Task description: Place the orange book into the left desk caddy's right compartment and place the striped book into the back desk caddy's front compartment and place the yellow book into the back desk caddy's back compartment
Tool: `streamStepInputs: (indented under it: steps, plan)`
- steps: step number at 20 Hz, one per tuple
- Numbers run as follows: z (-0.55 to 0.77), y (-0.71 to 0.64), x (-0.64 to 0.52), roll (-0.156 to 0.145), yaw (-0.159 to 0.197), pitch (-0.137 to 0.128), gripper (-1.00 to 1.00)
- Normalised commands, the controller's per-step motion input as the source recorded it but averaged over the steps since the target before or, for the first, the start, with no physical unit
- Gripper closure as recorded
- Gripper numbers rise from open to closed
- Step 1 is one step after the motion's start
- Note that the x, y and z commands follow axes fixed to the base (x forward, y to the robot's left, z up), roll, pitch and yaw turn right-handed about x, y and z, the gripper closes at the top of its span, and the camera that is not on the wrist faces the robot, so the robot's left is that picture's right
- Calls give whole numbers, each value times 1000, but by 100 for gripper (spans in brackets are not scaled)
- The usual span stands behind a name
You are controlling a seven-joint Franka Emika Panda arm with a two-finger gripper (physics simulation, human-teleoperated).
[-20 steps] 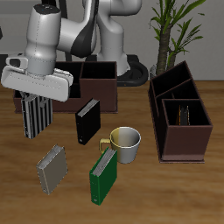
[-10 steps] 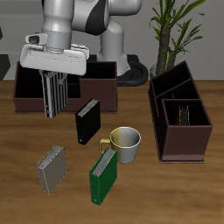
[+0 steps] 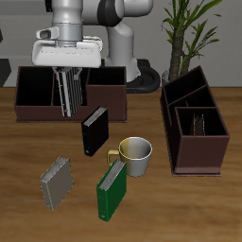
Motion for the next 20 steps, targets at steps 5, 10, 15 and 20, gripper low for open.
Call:
streamStepInputs:
  steps: [5,10,15,20]
  plan:
    - [24,-251,-450,48,45,-46,100]
    - [101,-372,-389,-13,53,-30,100]
    - [-114,-445,-408,-45,95,-6,100]
    - [-33,-230,-291,5,64,1,100]
